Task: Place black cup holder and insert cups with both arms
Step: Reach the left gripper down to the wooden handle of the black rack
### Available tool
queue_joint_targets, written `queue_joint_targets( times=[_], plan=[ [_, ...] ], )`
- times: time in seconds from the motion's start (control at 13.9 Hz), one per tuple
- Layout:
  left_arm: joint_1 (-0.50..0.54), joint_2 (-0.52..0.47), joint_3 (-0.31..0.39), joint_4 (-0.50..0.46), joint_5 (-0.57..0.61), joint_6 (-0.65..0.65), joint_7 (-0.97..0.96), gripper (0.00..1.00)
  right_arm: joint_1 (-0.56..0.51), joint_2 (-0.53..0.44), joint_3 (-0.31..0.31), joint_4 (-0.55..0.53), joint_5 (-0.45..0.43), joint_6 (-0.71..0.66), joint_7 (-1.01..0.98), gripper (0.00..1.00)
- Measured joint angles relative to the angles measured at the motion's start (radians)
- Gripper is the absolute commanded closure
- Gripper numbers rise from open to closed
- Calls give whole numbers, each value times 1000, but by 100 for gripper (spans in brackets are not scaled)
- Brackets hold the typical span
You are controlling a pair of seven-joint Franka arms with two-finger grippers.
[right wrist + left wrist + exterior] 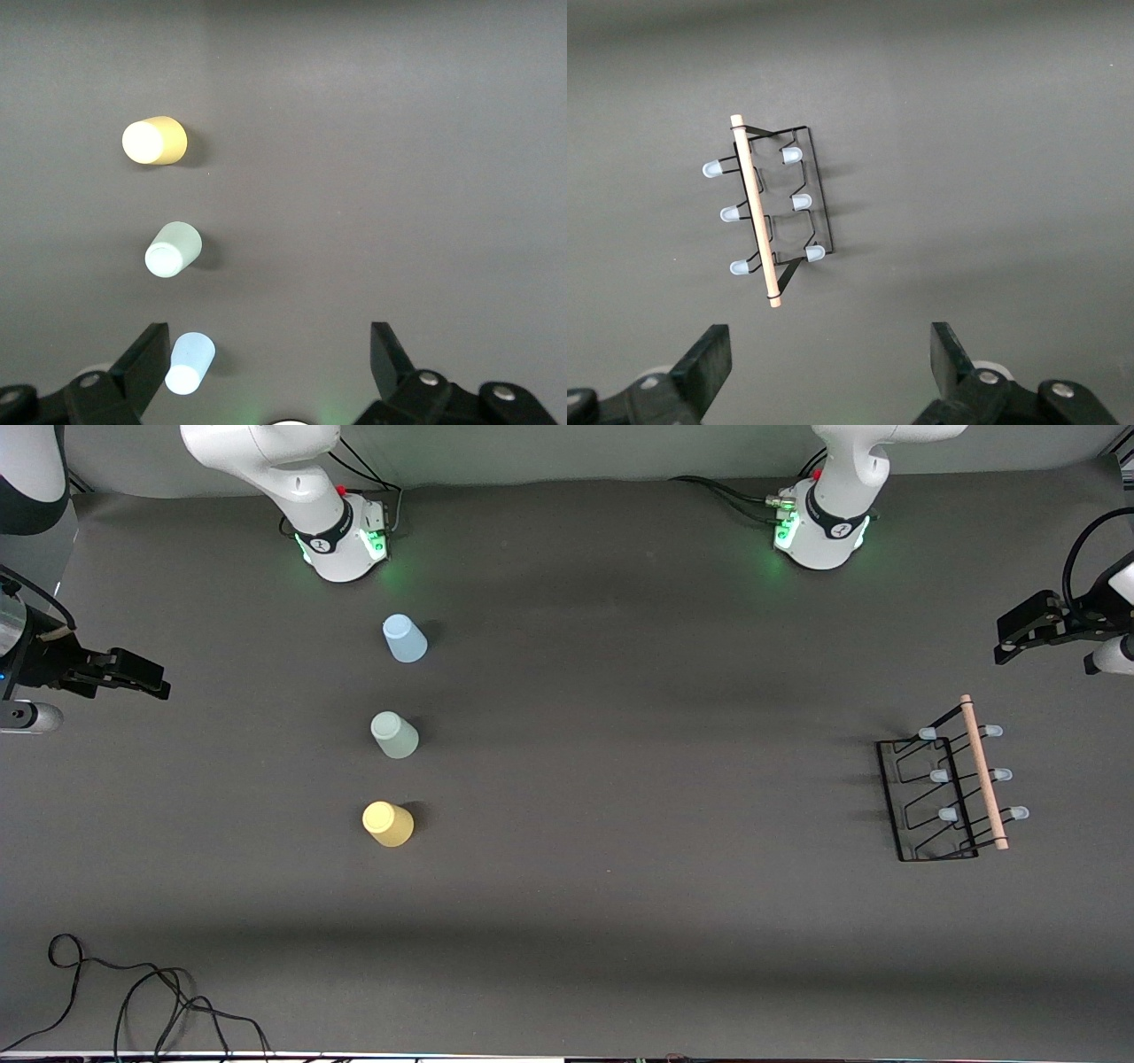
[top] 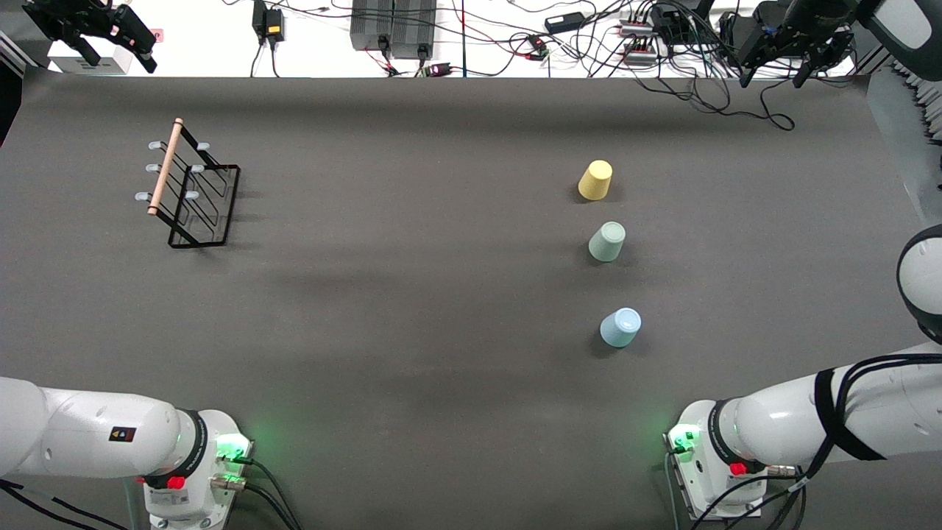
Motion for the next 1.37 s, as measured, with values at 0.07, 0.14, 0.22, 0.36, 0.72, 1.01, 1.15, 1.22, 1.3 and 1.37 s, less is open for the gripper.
queue_joint_targets(
  times=[0.07, 0.14, 0.22, 0.36, 0.72, 1.01, 1.15, 1.22, 1.3, 1.37],
  plan=[
    [0, 0, 0, 0, 0, -3, 0, 0, 0, 0, 0, 0, 0, 0, 0, 0],
    [0, -1, 0, 0, 0, -11, 0, 0, 0, 0, 0, 0, 0, -1, 0, 0],
    [-1, -1, 0, 0, 0, -14, 0, 0, 0, 0, 0, 0, 0, -1, 0, 0],
    [-2, -1, 0, -1, 0, -14, 0, 0, 0, 0, 0, 0, 0, -1, 0, 0],
    [48, 38, 18, -49, 6, 31, 2, 0, 0, 0, 0, 0, 0, -2, 0, 0],
    [116, 142, 22, -97, 13, 155, 16, 7, 0, 0, 0, -1, 0, -2, 0, 0],
    [137, 176, 22, -180, 16, 263, 16, 8, 0, 0, 0, -1, 0, -2, 0, 0],
    [142, 183, 22, -234, 17, 310, 17, 8, 0, 0, 0, -1, 0, -2, 0, 0],
    [146, 185, 22, -291, 17, 361, 17, 9, 0, 0, 0, -1, 0, -2, 0, 0],
    [149, 185, 22, -339, 17, 403, 17, 18, 0, 0, 0, -1, 0, -2, 0, 0]
  ],
)
